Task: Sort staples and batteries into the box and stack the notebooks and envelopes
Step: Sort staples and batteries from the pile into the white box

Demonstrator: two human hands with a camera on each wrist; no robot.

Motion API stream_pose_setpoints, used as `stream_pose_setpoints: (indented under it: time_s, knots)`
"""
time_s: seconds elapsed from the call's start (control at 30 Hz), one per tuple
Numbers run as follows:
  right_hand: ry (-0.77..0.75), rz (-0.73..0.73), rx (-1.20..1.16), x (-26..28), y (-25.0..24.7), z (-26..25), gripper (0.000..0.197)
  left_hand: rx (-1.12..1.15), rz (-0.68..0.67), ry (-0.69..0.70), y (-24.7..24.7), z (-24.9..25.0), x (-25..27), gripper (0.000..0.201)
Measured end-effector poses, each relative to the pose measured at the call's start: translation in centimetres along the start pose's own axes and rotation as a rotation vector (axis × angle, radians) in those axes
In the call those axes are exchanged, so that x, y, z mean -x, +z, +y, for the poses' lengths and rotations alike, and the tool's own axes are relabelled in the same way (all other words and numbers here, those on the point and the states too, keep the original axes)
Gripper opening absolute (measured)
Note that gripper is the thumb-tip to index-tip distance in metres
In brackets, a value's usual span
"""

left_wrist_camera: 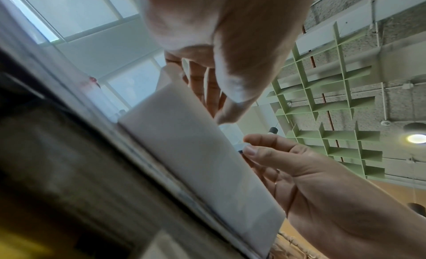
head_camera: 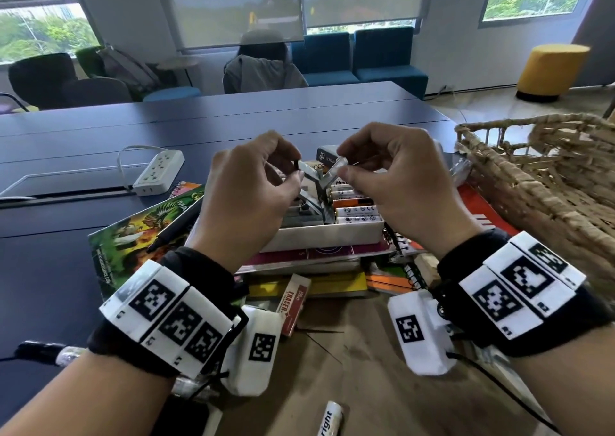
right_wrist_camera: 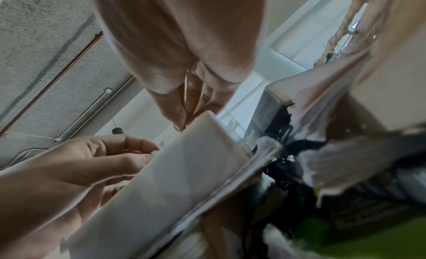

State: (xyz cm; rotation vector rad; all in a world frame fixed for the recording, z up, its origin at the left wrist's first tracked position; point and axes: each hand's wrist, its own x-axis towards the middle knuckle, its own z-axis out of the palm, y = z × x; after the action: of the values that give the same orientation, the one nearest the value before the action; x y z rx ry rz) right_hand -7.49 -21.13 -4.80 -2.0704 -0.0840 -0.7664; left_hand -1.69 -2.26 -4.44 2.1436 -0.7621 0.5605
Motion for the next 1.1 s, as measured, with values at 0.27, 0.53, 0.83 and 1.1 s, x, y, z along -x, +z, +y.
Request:
stream_pose_setpoints:
  time_s: [0.27,0.53,0.83,1.1]
  knots:
    - [-0.028,0.006,0.063,0.0,0.1,-0.2,0.013,-0.082,-0.097,-0.007,0.2,-0.7,0.0,0.009]
    - [-0.068,-0.001,0.178,0.0,0.0,-0.1,0.012,-0.093,-0.03,0.034,0.0,-0.2,0.0,0.006]
    - [-0.063,-0.04,0.221,0.1,0.3,-0.2,0.015,-0.064,-0.016,0.035,-0.5,0.4,0.0,0.005]
    - [-0.039,-0.109,0.202,0.1,0.6,-0.1,0.019,-0.061,-0.052,-0.002,-0.3,0.1,0.0,0.004]
